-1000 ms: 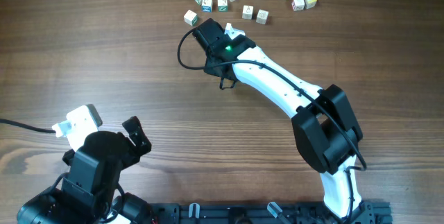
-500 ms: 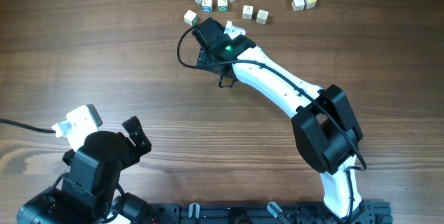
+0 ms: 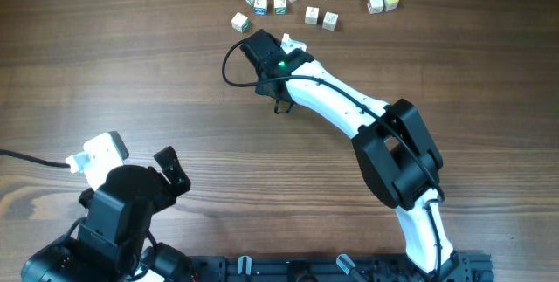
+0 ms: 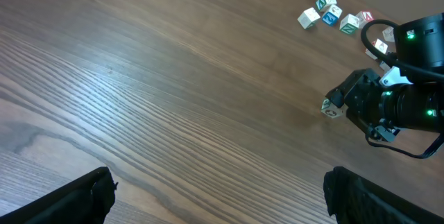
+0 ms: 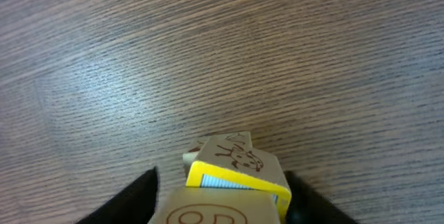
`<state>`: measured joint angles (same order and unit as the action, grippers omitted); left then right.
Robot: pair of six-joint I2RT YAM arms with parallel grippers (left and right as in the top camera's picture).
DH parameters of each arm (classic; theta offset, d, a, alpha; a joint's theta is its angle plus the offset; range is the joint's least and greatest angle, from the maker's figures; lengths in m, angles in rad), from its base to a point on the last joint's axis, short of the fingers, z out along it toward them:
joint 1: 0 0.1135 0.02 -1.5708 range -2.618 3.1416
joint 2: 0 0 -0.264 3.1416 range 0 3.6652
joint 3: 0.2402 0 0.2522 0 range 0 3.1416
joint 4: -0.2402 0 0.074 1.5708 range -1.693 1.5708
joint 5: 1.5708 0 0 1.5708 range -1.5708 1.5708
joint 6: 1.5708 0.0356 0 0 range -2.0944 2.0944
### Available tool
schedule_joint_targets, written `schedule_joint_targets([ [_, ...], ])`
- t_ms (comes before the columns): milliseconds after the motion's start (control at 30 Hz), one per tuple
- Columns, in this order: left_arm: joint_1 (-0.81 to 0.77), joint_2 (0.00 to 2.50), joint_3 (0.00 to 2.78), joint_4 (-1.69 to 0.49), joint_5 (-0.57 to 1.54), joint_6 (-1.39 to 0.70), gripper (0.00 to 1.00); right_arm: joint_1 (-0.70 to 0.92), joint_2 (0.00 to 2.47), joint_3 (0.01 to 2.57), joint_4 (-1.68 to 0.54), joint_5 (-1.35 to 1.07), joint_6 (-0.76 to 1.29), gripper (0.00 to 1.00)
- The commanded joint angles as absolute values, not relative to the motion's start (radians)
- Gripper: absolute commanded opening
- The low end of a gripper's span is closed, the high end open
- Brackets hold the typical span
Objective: Form a tower
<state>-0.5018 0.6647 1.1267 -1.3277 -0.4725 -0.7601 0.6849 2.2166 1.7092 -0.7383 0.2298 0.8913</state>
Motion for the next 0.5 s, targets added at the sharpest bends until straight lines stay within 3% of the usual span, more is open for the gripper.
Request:
schedule_joint_targets([
  [0, -0.500, 0.664, 1.124, -1.325, -0.468, -0.740, 1.00, 0.690, 2.226, 1.707, -0.736, 0.255, 0.889, 0.48],
  [200, -0.500, 0.664, 1.124, -1.325, -0.468, -0.740, 1.00, 0.690, 2.226, 1.707, -0.738, 0.254, 0.862, 0.30],
  [467, -0.500, 0.664, 1.124, -1.325, -0.468, -0.740, 1.00, 0.690, 2.225, 1.708, -0.741, 0.243, 0.806, 0.20],
])
